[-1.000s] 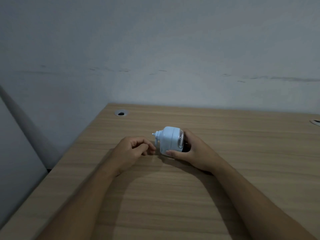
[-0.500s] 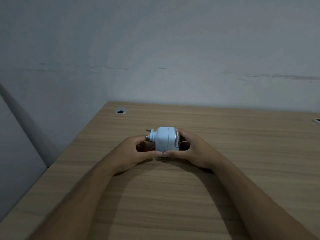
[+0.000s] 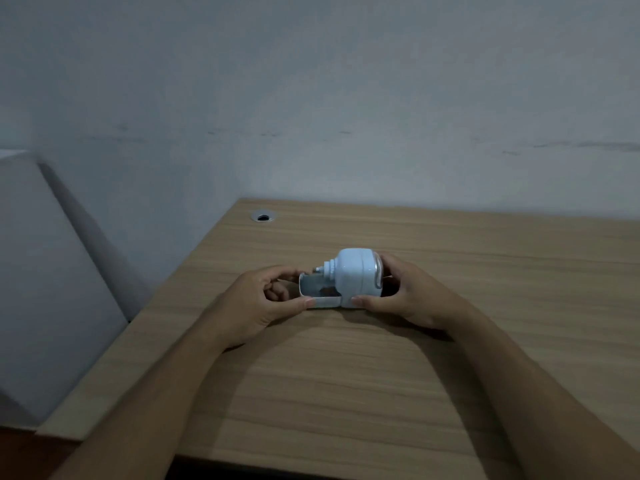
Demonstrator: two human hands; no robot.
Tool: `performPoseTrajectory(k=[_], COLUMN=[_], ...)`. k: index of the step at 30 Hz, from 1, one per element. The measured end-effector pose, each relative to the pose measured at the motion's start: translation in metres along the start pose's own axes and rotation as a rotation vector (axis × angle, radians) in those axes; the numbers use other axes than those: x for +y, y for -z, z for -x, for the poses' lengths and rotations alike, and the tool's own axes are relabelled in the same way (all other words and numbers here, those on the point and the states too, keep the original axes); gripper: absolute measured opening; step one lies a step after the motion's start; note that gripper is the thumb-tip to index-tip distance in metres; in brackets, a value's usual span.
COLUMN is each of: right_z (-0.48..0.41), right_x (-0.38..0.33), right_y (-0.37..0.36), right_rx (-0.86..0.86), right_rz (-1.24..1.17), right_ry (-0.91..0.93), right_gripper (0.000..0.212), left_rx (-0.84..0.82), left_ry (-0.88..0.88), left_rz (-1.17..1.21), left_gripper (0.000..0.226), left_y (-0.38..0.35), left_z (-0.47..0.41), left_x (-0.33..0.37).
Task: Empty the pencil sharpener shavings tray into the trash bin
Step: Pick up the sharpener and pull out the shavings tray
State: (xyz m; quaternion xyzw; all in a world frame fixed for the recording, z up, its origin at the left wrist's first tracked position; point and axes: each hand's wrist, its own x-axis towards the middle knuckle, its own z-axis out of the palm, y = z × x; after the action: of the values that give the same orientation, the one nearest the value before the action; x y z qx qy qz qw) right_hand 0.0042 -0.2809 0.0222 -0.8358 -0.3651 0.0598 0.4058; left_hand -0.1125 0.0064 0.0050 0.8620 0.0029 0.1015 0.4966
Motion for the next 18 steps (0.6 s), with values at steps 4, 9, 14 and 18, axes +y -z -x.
performPoseTrajectory(k=[4, 9, 14, 18], right_z=[0.002, 0.005, 0.01, 0.017], right_x=[-0.002, -0.006, -0.037, -0.091], right_y=[0.0, 0.001, 0.0, -0.008], right_rx=[-0.034, 0.003, 0.192, 0.229], right_rz=[0.006, -0.112, -0.223, -0.111], right_ry=[-0.025, -0.046, 0.026, 0.183], right_gripper=[0.083, 0.072, 0.091, 0.07], left_rx=[0.028, 0.089, 0.142, 0.168], left_ry=[0.022, 0.062, 0.079, 0.072], left_rz=[-0.02, -0.067, -0.075, 0.101], left_gripper=[0.05, 0.058, 0.061, 0.051], left_y=[0.015, 0.026, 0.037, 0.051], left_z=[0.028, 0.057, 0.103, 0.128], left_x=[-0.006, -0.012, -0.008, 0.004])
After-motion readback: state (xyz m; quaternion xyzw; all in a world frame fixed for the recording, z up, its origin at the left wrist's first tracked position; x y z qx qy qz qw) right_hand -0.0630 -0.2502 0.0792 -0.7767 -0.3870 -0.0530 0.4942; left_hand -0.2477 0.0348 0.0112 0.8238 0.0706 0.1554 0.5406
